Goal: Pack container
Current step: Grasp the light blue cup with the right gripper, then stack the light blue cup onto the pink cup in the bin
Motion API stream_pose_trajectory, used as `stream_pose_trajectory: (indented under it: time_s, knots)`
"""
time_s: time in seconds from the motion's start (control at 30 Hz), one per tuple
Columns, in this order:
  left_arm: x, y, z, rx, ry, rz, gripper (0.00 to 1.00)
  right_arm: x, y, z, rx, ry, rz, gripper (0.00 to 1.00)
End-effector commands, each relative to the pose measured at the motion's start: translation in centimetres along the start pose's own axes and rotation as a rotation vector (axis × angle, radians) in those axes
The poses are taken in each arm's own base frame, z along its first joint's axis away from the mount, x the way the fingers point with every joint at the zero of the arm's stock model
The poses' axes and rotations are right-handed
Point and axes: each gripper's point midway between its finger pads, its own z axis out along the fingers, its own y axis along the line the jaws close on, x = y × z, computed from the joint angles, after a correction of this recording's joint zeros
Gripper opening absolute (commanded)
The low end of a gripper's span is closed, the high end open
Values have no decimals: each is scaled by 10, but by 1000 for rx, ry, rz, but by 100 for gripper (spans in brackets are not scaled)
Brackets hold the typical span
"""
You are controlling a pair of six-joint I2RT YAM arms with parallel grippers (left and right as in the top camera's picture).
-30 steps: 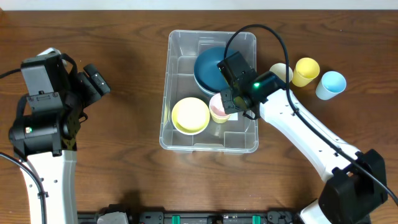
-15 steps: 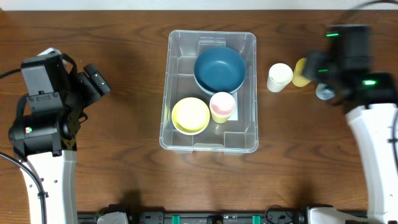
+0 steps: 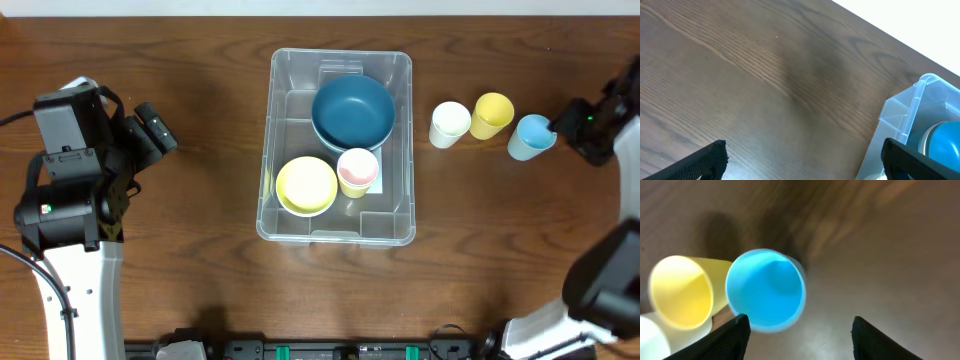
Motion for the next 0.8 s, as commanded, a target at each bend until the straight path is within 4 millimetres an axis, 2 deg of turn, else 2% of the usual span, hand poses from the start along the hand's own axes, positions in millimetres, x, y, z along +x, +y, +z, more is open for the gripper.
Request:
stream_pose_trajectory:
  time_s: [0.0,0.13,0.23,0.33,0.4,0.47,0.6,0.7,0.77]
  knots:
    - [-6,1,-5,-4,-22,-7,98,9,12,28,-63,68,3,66]
    - [-6,1,-5,-4,-22,-7,98,16,12,52,-46,105,-4,54]
    - [-6,1,-5,-4,-22,-7,98,24,3,63,-10,145,15,35]
    - [-6,1,-5,-4,-22,-7,98,26,-15,64,72,149,51,10]
    - [-6,1,-5,-4,-22,-7,98,25,-19,58,98,140,48,4]
    - [-6,1,-5,-4,-22,-7,98,23,-24,47,133,124,46,1]
    - [-6,1,-5,-4,-22,-7,98,19,-25,6,151,68,40,1]
    - [-6,1,-5,-4,-22,-7,98,19,-17,-39,126,4,39,1]
    - [-6,1,-5,-4,-22,-7,98,22,2,-71,63,-49,10,1]
